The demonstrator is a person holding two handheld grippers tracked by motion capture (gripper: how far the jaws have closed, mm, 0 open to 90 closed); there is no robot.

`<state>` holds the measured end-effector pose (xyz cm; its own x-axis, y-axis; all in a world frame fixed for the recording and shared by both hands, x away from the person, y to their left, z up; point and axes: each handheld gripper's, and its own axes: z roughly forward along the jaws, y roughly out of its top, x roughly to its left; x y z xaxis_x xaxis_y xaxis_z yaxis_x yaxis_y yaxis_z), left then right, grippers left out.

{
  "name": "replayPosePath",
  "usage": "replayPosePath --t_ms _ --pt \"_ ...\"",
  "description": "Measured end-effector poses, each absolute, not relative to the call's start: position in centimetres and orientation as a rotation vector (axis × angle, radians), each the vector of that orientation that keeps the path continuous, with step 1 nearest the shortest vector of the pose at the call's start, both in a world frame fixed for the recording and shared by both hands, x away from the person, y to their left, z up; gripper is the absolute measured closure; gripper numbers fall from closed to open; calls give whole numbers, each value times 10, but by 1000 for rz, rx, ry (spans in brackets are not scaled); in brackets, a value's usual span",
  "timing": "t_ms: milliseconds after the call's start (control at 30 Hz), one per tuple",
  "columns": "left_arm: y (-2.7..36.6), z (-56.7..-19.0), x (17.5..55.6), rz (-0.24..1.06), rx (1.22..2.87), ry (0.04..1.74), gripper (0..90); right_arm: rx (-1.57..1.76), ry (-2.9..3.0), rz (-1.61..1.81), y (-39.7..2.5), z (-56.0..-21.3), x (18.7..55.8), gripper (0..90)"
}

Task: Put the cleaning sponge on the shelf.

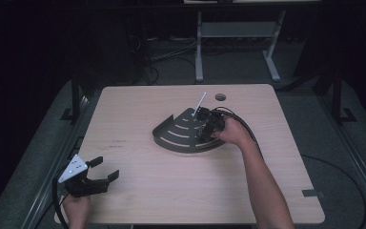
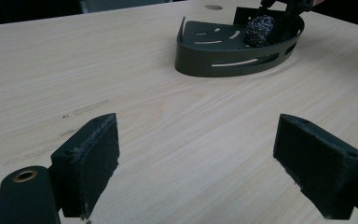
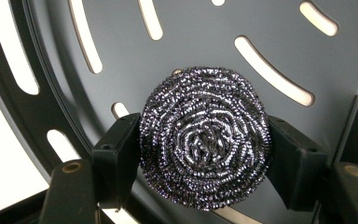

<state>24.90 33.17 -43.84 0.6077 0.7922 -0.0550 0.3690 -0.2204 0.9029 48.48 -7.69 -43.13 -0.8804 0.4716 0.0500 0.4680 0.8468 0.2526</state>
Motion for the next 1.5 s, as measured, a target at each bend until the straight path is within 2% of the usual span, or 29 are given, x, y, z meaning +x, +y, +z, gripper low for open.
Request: replayPosePath --t_ms 700,1500 --pt "331 -438 249 527 1826 938 137 773 2998 411 -78 -429 484 247" --pt "330 -438 249 524 1826 936 137 770 2951 498 -87 -405 473 197"
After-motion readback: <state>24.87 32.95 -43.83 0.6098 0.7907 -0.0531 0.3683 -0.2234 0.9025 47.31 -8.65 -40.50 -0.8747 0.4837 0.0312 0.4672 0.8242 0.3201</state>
